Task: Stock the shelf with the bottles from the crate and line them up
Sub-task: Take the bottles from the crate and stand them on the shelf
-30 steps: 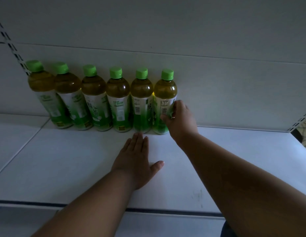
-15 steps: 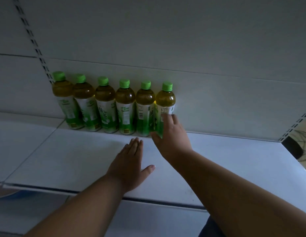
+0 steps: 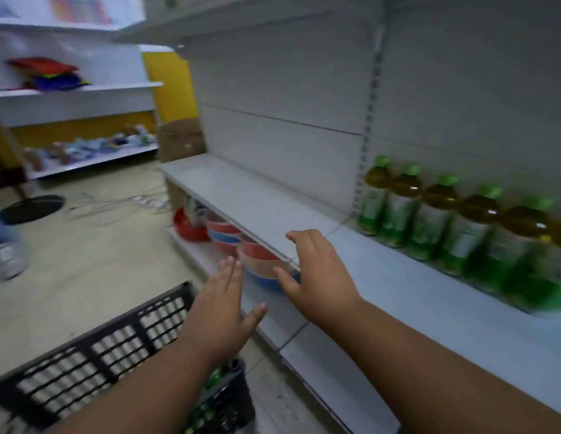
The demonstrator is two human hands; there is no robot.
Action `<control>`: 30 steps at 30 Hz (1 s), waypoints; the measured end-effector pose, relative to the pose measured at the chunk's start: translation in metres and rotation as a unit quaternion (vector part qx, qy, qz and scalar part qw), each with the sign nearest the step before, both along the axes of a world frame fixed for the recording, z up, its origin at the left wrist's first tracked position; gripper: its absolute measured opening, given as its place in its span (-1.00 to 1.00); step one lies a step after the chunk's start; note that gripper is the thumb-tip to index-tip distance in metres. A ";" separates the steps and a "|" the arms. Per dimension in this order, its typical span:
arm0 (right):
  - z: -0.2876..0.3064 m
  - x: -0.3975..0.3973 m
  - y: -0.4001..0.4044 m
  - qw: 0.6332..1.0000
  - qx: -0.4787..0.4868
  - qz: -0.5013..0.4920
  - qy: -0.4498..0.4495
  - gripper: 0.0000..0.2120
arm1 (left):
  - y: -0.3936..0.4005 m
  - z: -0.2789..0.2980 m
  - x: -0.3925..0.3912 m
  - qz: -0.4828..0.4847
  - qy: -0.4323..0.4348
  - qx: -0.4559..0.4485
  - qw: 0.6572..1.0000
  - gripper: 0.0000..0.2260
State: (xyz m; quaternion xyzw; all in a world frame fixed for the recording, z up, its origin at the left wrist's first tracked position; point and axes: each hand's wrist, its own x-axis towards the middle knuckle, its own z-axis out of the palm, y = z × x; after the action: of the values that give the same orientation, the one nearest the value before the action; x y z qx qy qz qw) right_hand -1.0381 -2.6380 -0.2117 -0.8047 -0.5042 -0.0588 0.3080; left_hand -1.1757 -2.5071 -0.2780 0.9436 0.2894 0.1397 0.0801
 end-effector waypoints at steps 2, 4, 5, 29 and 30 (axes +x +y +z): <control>-0.005 -0.028 0.032 0.998 -0.001 0.061 -0.001 -0.51 | 0.016 -0.008 -0.044 0.070 -0.001 -0.010 0.997 -0.08; -0.014 -0.051 0.058 0.993 -0.018 0.119 -0.002 -0.47 | 0.029 -0.020 -0.082 0.142 0.007 -0.020 0.990 -0.15; -0.021 -0.060 0.070 0.989 -0.029 0.146 -0.002 -0.46 | 0.034 -0.029 -0.099 0.177 0.014 -0.025 0.984 -0.17; -0.255 -0.137 0.287 0.861 -0.335 0.383 0.008 -0.55 | 0.089 -0.234 -0.177 0.399 0.120 -0.238 0.877 -0.13; -0.268 -0.138 0.292 0.855 -0.356 0.376 0.012 -0.56 | 0.090 -0.237 -0.177 0.401 0.119 -0.239 0.876 -0.12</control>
State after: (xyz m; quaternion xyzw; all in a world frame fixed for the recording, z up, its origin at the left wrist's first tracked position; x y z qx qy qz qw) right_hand -1.1758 -2.3460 -0.4798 -0.6094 -0.7507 0.2550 0.0051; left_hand -1.3530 -2.4175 -0.5153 0.7084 0.6746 -0.0270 0.2057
